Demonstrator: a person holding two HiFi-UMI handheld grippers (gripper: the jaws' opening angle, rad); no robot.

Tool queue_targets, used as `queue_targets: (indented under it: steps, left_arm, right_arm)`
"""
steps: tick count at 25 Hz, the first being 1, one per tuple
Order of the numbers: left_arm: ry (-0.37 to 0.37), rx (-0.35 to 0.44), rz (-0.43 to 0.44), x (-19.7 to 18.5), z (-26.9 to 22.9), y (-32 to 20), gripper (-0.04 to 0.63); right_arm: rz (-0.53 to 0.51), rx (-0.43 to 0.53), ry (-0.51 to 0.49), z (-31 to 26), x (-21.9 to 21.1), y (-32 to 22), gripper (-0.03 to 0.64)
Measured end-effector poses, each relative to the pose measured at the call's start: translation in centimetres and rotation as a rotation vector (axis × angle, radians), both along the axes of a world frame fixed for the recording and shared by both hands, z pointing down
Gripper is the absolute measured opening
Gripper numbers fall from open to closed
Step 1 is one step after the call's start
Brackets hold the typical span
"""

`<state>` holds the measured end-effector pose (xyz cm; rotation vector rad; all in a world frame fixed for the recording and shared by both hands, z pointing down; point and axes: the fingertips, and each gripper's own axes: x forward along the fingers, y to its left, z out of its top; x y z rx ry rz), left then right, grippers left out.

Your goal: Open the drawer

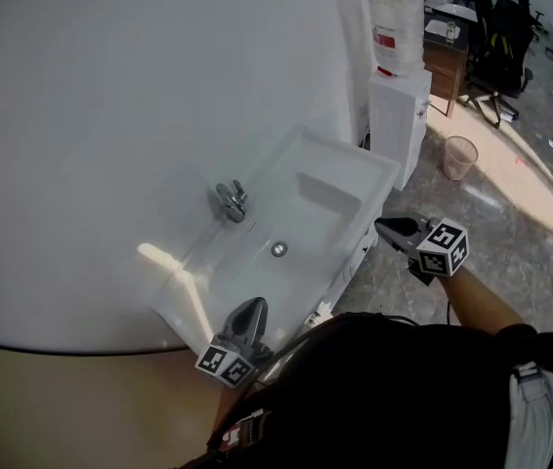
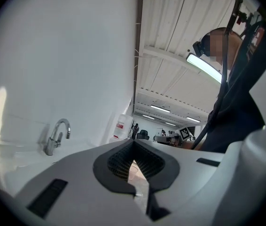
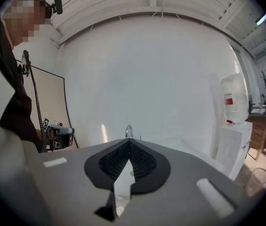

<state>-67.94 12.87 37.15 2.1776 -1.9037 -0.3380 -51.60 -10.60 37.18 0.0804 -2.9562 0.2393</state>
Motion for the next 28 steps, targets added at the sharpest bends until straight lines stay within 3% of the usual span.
queue_targets:
  steps: [9,15,20,28]
  left_arm:
    - [-0.002,-0.013,0.110,12.4,0.0,-12.7,0.000]
    - [-0.012,-0.026,0.200,18.1,-0.3,-18.7,0.000]
    - [-0.013,-0.042,0.276,21.0,0.1,-21.9,0.000]
    - [0.011,-0.040,0.437,21.6,1.1,-28.1,0.000]
  right_arm:
    - [0.125,-0.002,-0.010,0.6,15.8,-10.4,0.000]
    - [0.220,-0.011,-0.018,0.8,23.7,-14.3,0.000]
    - [0.299,-0.027,-0.016,1.7,27.9,-16.0,0.000]
    - [0.448,-0.036,0.005,2.6,30.2,-18.3,0.000]
